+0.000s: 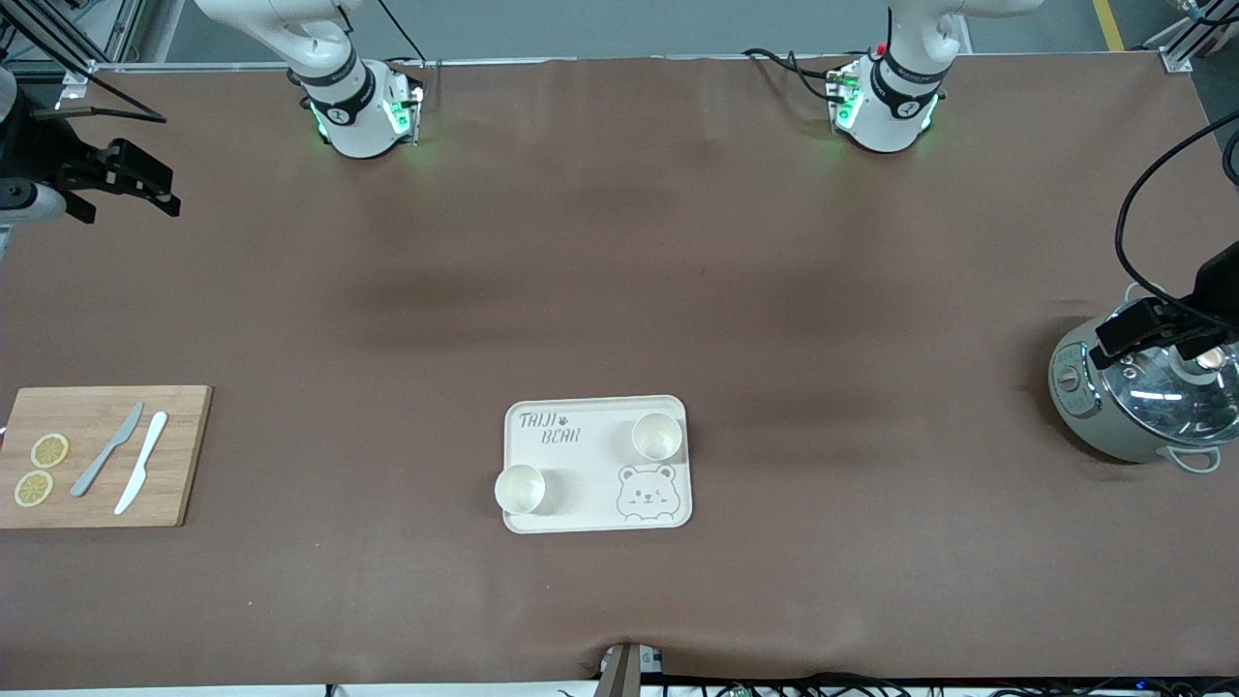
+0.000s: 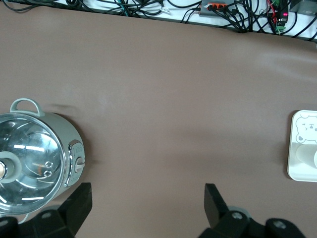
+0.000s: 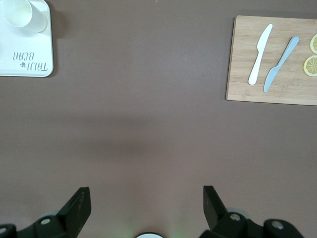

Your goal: Place white IKEA cup upright on tray with both arms

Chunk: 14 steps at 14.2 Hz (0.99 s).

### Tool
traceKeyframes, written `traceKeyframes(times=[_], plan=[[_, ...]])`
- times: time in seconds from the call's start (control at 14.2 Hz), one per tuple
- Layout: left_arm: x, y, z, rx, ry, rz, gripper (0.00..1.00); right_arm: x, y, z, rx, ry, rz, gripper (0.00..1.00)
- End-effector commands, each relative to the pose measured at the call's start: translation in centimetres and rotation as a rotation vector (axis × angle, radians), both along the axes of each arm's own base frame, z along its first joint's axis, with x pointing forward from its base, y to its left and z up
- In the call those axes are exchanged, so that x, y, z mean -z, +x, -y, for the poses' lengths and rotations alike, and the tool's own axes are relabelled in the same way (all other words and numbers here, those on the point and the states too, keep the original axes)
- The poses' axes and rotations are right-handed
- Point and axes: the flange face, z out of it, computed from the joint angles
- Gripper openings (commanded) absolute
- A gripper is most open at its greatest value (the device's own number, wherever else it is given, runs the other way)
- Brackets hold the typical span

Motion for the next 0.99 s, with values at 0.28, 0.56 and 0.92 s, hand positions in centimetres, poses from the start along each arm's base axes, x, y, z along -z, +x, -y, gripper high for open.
traceKeyframes(times=[0.28, 0.56, 0.92], plan=[[-4.2, -2.1, -0.1, -0.003, -0.01, 0.005, 1.0, 1.7, -2.9, 0.1, -0.022, -0.002, 0.015, 1.0], [-4.8, -3.0, 0.2, -0.011, -0.003, -0.018, 1.0, 1.8, -3.0, -0.1, -0.025, 0.003, 0.009, 1.0], [-4.5, -2.9, 0.6, -0.012, 0.015, -0.025, 1.0, 2.0, -3.1, 0.3, -0.016, 0.003, -0.007, 1.0]])
